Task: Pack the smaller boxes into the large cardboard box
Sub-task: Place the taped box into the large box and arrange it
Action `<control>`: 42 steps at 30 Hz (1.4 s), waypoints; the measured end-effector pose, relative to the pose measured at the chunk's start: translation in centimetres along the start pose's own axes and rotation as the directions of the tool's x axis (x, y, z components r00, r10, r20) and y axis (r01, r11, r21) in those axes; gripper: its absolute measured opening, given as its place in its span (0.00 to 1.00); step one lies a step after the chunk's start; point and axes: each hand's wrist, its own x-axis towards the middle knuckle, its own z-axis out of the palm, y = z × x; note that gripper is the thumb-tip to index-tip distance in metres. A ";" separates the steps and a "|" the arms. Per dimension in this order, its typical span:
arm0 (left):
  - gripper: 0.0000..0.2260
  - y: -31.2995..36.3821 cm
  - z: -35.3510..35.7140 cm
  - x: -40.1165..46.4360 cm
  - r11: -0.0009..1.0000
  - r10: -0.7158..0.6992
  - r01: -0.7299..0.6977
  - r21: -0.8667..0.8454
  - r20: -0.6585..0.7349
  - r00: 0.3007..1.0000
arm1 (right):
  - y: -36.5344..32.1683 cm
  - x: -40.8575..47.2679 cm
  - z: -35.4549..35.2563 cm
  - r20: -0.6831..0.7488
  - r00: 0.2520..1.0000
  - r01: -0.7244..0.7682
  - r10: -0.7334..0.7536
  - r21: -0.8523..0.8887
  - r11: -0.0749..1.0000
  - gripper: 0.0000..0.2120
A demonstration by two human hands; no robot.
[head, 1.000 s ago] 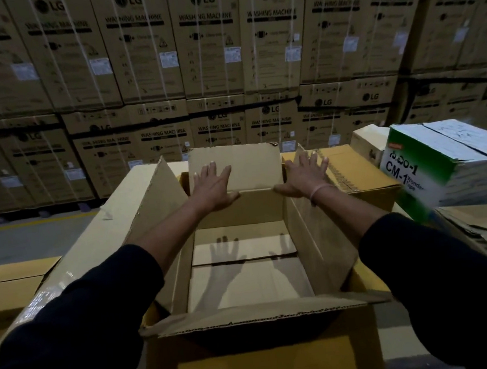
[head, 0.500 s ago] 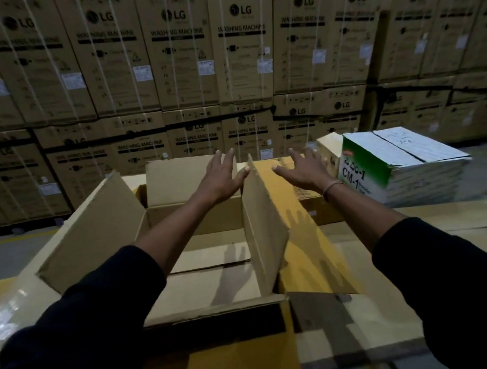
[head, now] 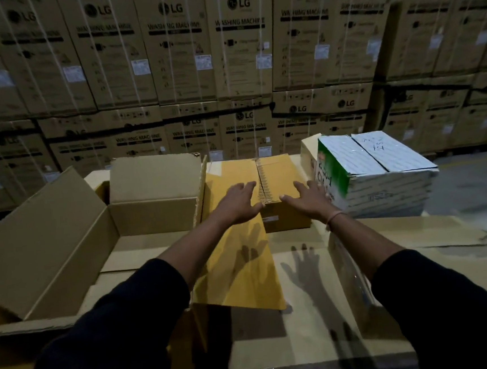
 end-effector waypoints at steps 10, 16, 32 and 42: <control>0.30 -1.2 4.2 11.8 0.976 -0.212 0.215 -0.031 0.077 0.974 | 2.4 10.0 3.1 0.133 0.991 0.000 0.009 -0.065 0.998 0.40; 0.30 -2.6 6.2 19.9 0.964 -0.250 0.254 -0.083 0.063 0.966 | 4.0 17.0 5.2 0.113 0.993 -0.017 0.022 -0.043 0.999 0.40; 0.38 -8.3 11.5 35.6 0.908 -0.419 0.415 0.061 0.120 0.900 | 10.1 29.1 13.7 -0.121 0.991 -0.078 0.053 -0.213 0.974 0.38; 0.40 -13.3 13.7 42.5 0.800 -0.598 0.600 0.003 0.103 0.795 | 9.7 38.3 14.2 -0.160 0.985 -0.100 0.061 -0.249 0.963 0.36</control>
